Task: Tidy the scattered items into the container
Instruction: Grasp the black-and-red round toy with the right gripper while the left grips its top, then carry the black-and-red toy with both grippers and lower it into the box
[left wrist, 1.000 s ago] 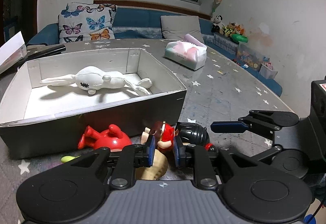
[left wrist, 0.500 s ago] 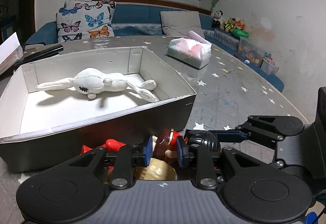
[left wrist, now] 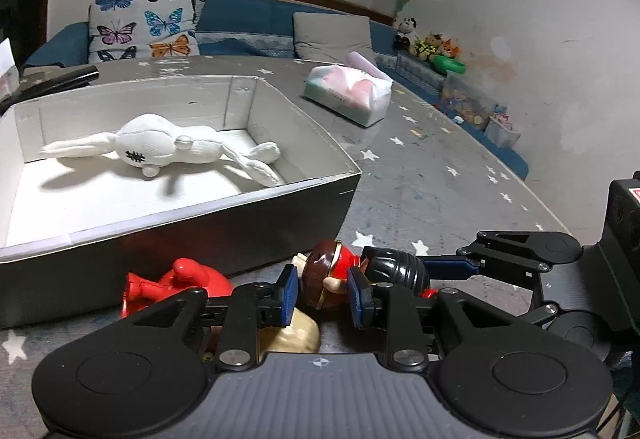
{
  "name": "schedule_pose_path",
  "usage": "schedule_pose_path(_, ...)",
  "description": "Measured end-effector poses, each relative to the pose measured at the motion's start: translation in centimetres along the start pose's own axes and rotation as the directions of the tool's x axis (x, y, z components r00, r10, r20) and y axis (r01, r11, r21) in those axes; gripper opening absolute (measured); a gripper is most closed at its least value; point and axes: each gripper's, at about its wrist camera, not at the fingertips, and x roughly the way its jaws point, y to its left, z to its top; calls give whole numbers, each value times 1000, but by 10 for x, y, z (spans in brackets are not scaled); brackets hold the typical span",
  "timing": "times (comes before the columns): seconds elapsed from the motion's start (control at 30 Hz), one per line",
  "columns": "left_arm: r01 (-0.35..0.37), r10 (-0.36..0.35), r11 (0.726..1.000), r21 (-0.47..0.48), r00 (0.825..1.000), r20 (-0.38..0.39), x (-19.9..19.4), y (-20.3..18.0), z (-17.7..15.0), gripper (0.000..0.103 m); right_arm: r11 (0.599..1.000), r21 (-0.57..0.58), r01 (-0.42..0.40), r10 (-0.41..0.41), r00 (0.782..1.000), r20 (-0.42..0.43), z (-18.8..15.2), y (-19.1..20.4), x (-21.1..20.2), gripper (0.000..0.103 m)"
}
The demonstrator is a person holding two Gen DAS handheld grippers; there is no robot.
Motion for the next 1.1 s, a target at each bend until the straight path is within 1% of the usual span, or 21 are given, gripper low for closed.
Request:
schedule_pose_path(0.1, 18, -18, 1000, -13, 1000, -8, 2, 0, 0, 30, 1000, -13, 5, -5, 1000, -2, 0, 2, 1, 56)
schedule_pose_path(0.2, 10, -11, 999, -35, 1000, -14, 5, 1, 0, 30, 1000, -18, 12, -12, 1000, 2, 1, 4, 4, 56)
schedule_pose_path(0.4, 51, -55, 986, -159, 998, -16, 7, 15, 2, 30, 999, -23, 26, -26, 1000, 5, -1, 8, 10, 55)
schedule_pose_path(0.5, 73, -80, 968, -241, 997, -19, 9, 23, 3, 31, 1000, -2, 29, -29, 1000, 12, -2, 7, 10, 55)
schedule_pose_path(0.57, 79, -87, 960, -270, 996, -18, 10, 26, 3, 31, 999, 21, 30, -30, 999, 16, -2, 6, 10, 55)
schedule_pose_path(0.77, 58, -67, 959, -279, 997, -23, 9, 18, 2, 31, 998, 61, 31, -32, 999, 24, -4, 4, 6, 55)
schedule_pose_path(0.93, 76, -83, 954, -291, 996, -12, 3, 12, 0, 31, 997, 76, 27, -29, 999, 28, -3, 4, -6, 55)
schedule_pose_path(1.0, 91, -94, 950, -299, 996, 5, -4, 11, 1, 30, 997, 69, 28, -31, 999, 38, 0, 6, -13, 55)
schedule_pose_path(1.1, 113, -101, 949, -293, 993, 56, -21, 7, 8, 31, 998, 47, 31, -35, 997, 74, 10, 10, -25, 55)
